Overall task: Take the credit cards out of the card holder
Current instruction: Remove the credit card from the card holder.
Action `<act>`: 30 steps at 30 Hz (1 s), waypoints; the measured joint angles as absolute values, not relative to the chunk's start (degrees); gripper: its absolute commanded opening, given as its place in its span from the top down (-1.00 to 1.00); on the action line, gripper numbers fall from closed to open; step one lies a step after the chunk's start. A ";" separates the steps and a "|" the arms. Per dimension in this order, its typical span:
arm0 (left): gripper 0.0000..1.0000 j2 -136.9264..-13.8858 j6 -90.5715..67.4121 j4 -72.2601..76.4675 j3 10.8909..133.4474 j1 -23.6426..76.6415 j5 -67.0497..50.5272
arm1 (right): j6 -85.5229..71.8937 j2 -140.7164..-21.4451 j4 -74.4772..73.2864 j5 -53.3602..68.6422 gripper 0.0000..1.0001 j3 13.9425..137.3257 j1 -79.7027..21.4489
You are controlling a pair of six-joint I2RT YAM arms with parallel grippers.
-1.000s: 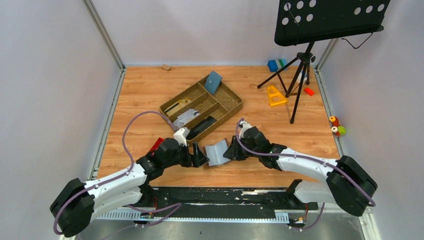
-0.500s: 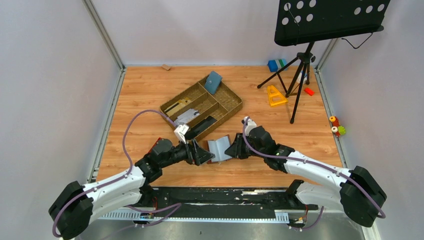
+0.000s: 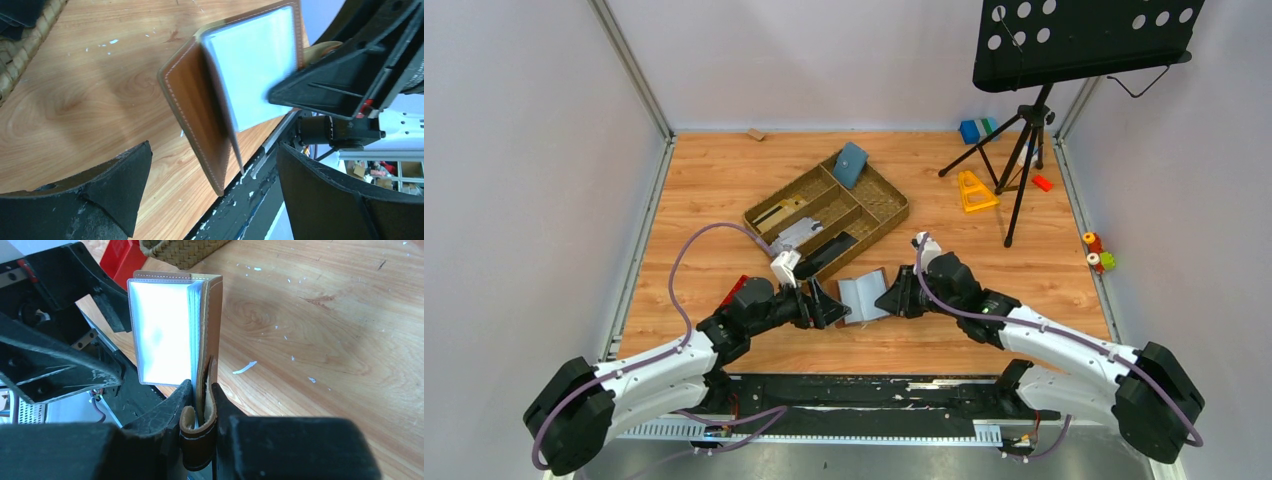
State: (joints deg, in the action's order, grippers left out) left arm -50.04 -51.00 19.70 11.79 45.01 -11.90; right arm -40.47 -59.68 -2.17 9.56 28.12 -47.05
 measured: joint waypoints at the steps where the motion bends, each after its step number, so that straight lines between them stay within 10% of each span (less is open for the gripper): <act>1: -1.00 -50.04 -51.18 19.49 11.77 45.01 -11.51 | -40.47 -59.00 -2.42 9.41 1.00 28.12 -47.05; 21: -0.61 -55.22 -53.08 27.70 10.96 45.01 -15.81 | -43.48 -57.36 2.15 11.16 1.00 24.67 -46.78; 30: 0.11 -61.95 -53.23 28.03 11.00 45.01 -15.33 | -45.12 -60.62 6.33 12.08 0.99 22.33 -46.78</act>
